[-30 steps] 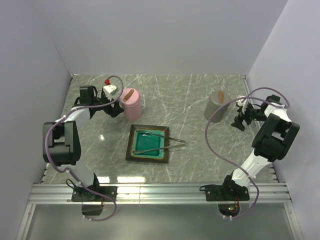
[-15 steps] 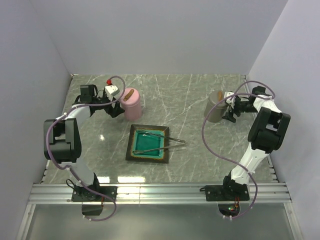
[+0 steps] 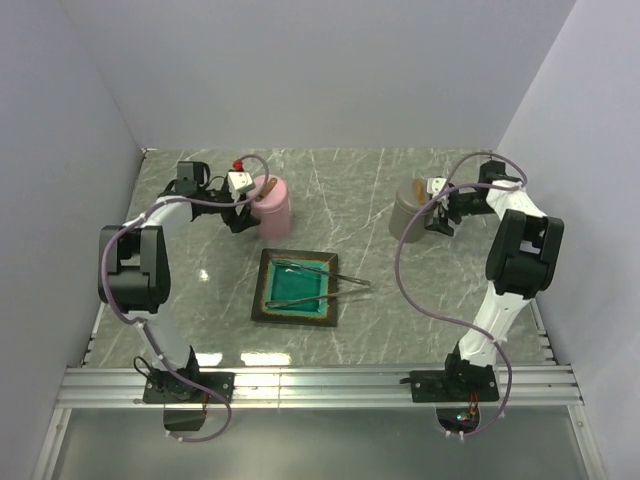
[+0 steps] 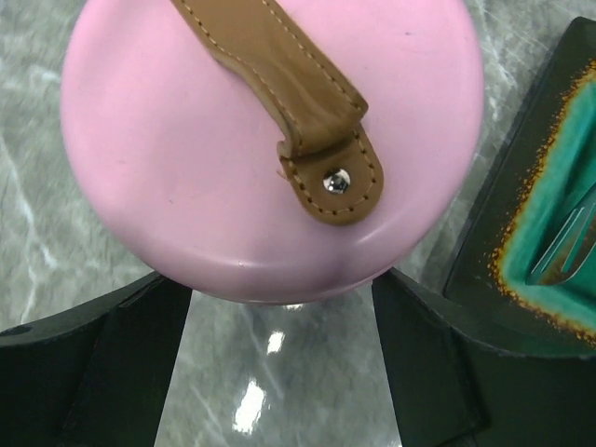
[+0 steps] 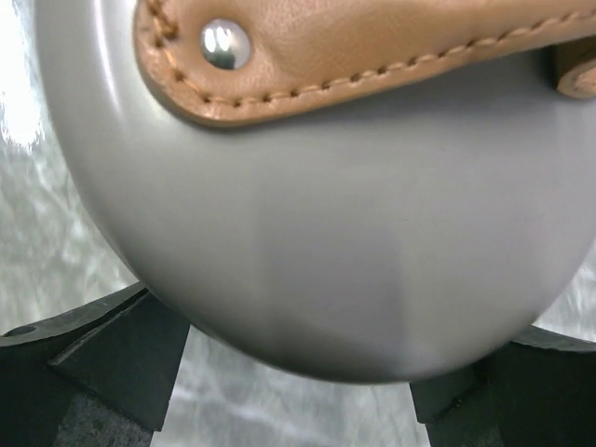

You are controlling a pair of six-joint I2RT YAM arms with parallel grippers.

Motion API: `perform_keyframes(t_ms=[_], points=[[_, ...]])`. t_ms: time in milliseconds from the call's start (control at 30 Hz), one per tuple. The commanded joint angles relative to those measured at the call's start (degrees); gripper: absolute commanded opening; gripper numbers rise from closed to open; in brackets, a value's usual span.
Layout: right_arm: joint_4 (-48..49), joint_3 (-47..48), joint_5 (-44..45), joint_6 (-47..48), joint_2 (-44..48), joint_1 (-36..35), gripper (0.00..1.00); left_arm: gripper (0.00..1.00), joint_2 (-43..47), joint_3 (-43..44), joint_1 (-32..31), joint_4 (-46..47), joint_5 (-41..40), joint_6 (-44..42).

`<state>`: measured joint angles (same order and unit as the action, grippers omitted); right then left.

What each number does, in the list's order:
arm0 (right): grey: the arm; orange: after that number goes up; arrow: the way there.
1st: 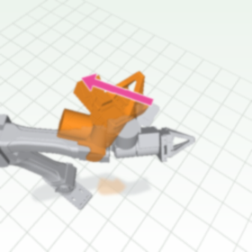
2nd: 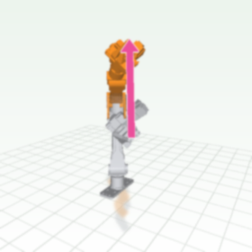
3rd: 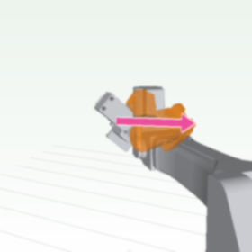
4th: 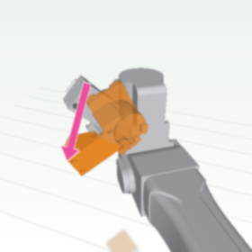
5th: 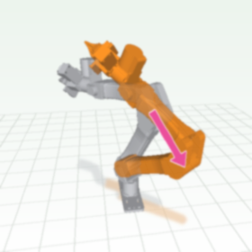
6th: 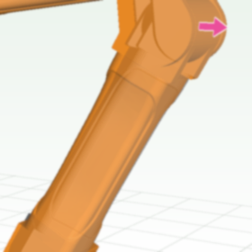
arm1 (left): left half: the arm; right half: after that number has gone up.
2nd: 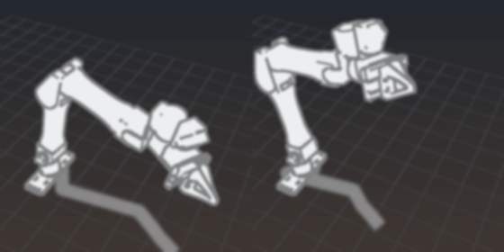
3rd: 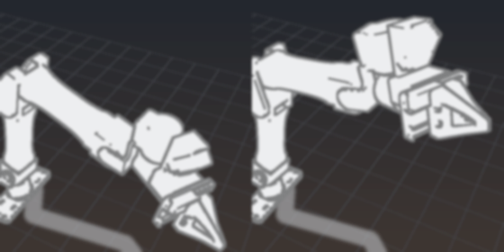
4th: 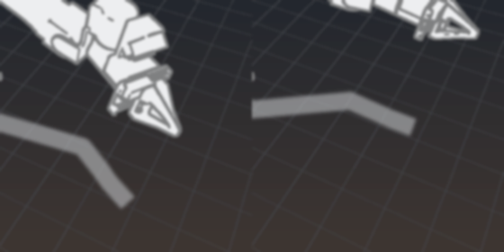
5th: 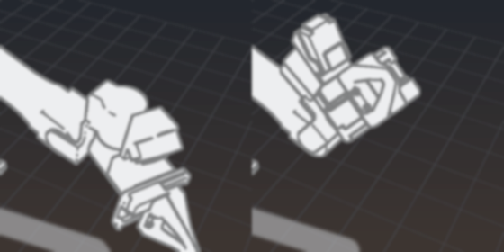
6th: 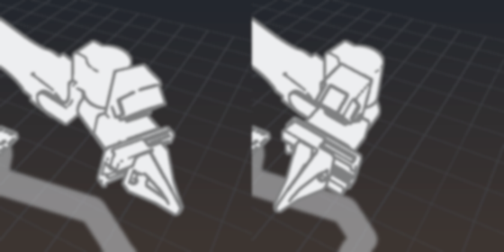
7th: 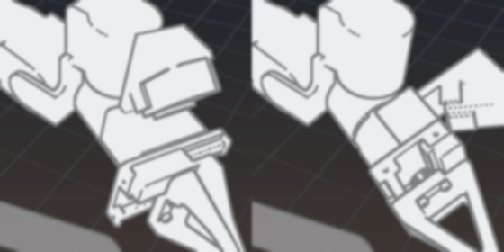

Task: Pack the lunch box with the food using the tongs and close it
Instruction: Move the lunch box

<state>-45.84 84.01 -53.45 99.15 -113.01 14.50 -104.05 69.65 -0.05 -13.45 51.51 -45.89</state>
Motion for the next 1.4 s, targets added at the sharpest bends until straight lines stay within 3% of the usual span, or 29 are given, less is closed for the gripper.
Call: perform_keyframes(t_ms=[0,300,833,1367], points=[[0.9,2.2,-1.9,-1.9,-0.7,-2.8,0.89,0.83,-1.7,3.4,-2.5,-2.5,2.3,-5.5],[5.8,3.6,-2.2,-9.1,-2.7,-8.8,0.88,0.80,-4.8,6.4,-6.3,-6.2,1.9,-9.9],[11.9,7.0,-0.7,-19.4,-5.2,-19.2,0.84,0.79,-8.5,10.2,-10.9,-3.1,-0.1,-6.1],[9.0,4.7,3.8,-15.0,-4.1,-24.5,0.80,0.79,-10.0,11.3,-12.9,3.8,-3.9,1.3]])
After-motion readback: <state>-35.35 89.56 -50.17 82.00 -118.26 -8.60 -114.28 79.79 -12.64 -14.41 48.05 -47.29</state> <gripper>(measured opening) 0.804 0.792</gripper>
